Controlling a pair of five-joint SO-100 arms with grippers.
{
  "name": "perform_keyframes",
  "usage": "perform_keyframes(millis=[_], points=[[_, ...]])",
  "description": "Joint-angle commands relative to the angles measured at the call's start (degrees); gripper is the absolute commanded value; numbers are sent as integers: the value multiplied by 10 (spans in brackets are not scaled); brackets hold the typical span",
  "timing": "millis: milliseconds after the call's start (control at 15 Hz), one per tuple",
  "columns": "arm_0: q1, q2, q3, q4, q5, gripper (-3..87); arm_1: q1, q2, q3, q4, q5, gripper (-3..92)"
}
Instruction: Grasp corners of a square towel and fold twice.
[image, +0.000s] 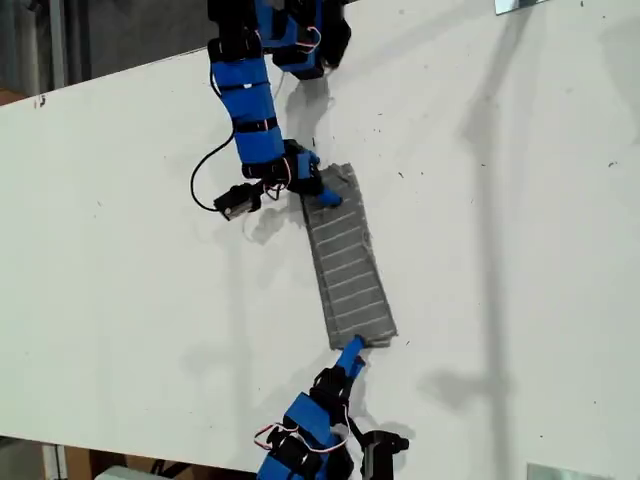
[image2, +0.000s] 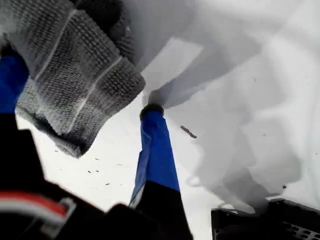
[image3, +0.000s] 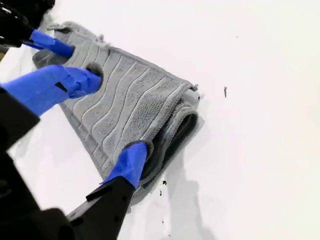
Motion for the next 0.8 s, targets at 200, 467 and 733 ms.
perform_keyframes(millis=[200, 467, 733], points=[[-24, -37, -10, -19, -3, 262, -10, -8, 30, -34, 32, -2], [-91, -49, -24, 62, 21, 258, -11, 85, 54, 14, 90, -2], [-258, -54, -54, 153, 141, 256, -28, 282, 47, 75, 113, -2]])
